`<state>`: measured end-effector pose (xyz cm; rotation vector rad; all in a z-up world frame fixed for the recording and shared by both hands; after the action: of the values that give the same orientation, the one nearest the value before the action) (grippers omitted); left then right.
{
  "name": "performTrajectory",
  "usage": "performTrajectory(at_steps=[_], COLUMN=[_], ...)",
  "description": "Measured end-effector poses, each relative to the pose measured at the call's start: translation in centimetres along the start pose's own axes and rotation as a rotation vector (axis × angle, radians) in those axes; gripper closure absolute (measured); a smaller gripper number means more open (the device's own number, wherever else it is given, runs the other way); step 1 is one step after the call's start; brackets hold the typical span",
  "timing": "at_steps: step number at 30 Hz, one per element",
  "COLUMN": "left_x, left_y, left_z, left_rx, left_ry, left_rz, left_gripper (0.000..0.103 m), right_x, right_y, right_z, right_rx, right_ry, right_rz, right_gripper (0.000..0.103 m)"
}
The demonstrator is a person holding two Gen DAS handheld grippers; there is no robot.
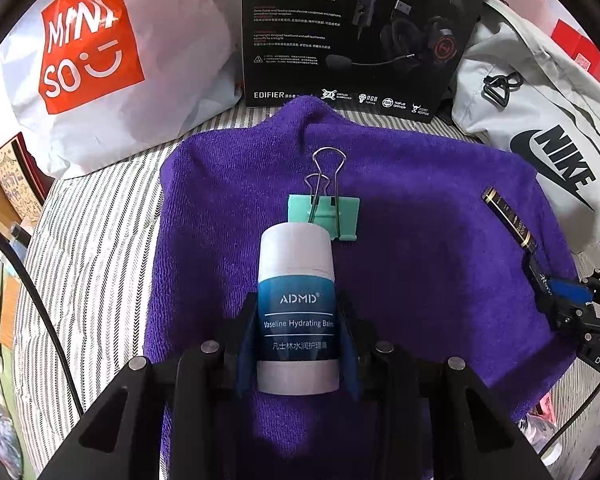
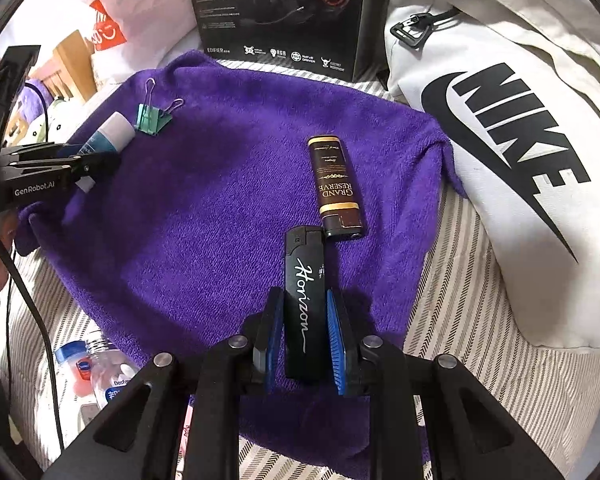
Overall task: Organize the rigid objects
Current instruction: 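Lower the USB stick onto the towel with the right tool while the left tool releases the balm stick there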
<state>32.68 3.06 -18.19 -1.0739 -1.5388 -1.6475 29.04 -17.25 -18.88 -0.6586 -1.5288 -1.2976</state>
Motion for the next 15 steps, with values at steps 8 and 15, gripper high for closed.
performTrajectory(at_steps=[8, 15], left_x=[0.2, 0.8], left_y=[-0.2, -1.2], left_z=[-0.3, -0.9], left_rx=[-0.006, -0.007], left_ry=[-0.011, -0.009], left_rz=[0.001, 0.017], left_gripper=[0.058, 0.044], right_x=[-0.2, 1.9], right_y=[0.1, 0.0], right_z=[0.1, 0.0], right_rx=[0.017, -0.017], right_ry=[0.007, 0.032], right_rz=[0.009, -0.009], right_gripper=[0.079, 0.069])
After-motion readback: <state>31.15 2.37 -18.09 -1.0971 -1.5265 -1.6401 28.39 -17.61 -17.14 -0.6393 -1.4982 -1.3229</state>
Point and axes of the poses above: each gripper's, at about its wrist camera, not at the fingertips, and x roughly against the way its jaws point, z to its left, y to its top, the point moved 10 cm from there along -x, roughly the way its jaws point, and after that the axes turned 3 degrees about -x, right-handed, at the moved point
